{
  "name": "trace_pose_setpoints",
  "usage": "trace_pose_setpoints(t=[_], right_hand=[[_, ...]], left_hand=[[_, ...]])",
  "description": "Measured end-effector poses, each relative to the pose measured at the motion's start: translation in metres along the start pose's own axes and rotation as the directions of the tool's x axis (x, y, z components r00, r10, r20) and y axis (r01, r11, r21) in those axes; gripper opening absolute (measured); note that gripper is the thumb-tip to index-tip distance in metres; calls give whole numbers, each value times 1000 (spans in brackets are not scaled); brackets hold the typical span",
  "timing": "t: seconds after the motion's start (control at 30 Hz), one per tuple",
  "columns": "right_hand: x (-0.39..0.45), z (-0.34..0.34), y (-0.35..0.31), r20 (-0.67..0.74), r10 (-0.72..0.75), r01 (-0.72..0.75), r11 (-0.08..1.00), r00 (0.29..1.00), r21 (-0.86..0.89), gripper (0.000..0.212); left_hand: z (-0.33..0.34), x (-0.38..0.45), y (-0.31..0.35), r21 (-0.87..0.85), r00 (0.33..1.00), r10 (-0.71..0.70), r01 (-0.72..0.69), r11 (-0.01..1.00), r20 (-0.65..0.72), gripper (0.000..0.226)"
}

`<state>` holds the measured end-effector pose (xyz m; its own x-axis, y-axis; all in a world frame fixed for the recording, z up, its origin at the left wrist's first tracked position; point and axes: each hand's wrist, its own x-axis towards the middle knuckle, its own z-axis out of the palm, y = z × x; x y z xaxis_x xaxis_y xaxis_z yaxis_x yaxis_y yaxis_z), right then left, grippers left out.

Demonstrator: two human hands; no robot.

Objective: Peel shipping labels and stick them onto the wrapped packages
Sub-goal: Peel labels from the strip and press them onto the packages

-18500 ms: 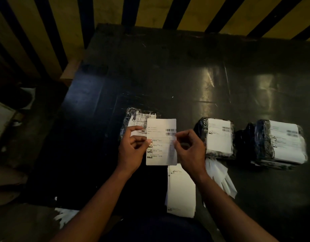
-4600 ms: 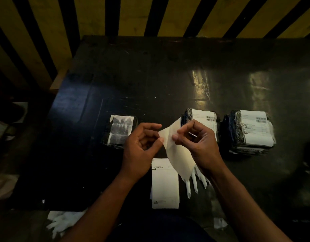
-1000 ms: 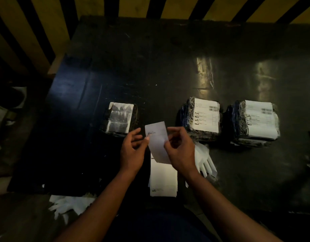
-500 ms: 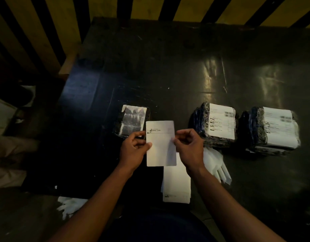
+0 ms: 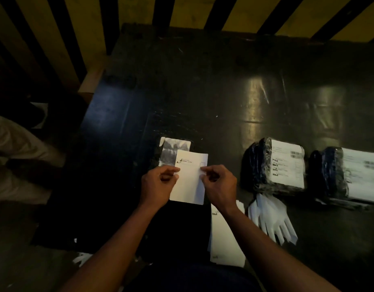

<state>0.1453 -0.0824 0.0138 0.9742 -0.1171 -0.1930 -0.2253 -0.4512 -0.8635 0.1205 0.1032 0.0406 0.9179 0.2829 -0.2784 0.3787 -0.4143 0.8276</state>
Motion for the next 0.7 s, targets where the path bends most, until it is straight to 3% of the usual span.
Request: trace_pose_setpoints(t=[0.37, 0.7], right_hand=[[58, 50, -20, 140, 74, -57, 991, 987, -118, 23], [84, 80, -15, 124, 123, -101, 980, 985, -174, 28]], left_hand=[[-17, 79, -19, 195, 994, -107, 107, 975, -11, 27], [-16, 113, -35, 250, 989, -137, 121, 961, 51, 33]])
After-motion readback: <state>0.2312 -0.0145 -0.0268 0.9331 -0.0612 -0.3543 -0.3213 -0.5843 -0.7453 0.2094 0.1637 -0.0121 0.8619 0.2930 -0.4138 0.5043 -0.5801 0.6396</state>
